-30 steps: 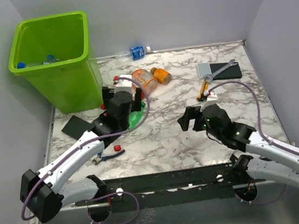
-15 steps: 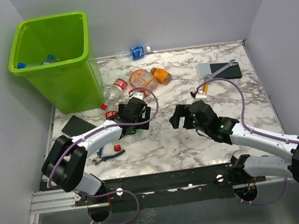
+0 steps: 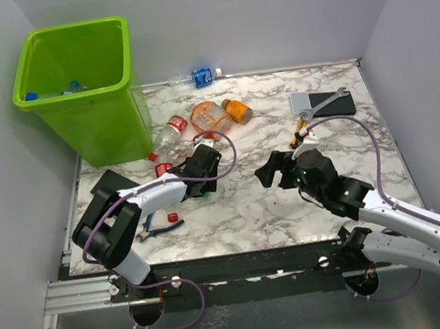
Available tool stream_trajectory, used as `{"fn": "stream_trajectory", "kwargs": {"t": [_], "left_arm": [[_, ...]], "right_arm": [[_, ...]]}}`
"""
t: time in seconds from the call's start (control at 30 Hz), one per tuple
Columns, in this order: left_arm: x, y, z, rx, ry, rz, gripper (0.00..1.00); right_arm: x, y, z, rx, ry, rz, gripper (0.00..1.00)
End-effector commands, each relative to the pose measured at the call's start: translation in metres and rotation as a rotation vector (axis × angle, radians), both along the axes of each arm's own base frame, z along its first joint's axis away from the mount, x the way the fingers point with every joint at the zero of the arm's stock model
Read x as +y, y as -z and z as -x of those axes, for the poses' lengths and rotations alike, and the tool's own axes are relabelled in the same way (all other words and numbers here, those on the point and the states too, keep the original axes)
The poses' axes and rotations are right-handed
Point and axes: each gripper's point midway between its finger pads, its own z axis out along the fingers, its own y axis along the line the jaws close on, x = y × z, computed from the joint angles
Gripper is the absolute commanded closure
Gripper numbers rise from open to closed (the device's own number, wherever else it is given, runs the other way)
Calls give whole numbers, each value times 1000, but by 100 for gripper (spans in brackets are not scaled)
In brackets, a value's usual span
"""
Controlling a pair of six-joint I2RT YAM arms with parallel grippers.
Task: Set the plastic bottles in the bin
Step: Move the plastic bottle to the center of the board.
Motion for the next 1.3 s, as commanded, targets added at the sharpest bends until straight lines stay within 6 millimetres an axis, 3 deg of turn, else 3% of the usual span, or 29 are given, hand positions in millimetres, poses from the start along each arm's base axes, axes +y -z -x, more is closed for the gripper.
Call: {"fn": "stream_trajectory", "kwargs": {"t": [0.0, 0.13, 0.37, 0.47, 0.63, 0.9, 1.1, 1.27], "left_arm": [[-27, -15, -1, -20, 14, 109, 58], [-56, -34, 9, -42, 20, 256, 63], [-150, -67, 45, -118, -58, 705, 73], [-177, -65, 50, -105, -101, 803, 74], [-210, -41, 65, 12, -96, 862, 73], [-213, -23, 78, 60, -90, 843, 33], [-199, -37, 78, 8, -79, 817, 1], [-176, -59, 78, -58, -69, 768, 1]], "right_arm": [[-9, 14, 8, 29, 2, 51, 2], [-16, 18, 11, 54, 37, 47, 2], [-52, 30, 16, 96, 238, 9, 2], [-64, 33, 19, 112, 292, 11, 2], [-74, 48, 27, 174, 321, 66, 1], [-71, 63, 34, 219, 305, 67, 1], [-63, 66, 31, 228, 268, 88, 1], [-57, 68, 28, 233, 248, 113, 0]]}}
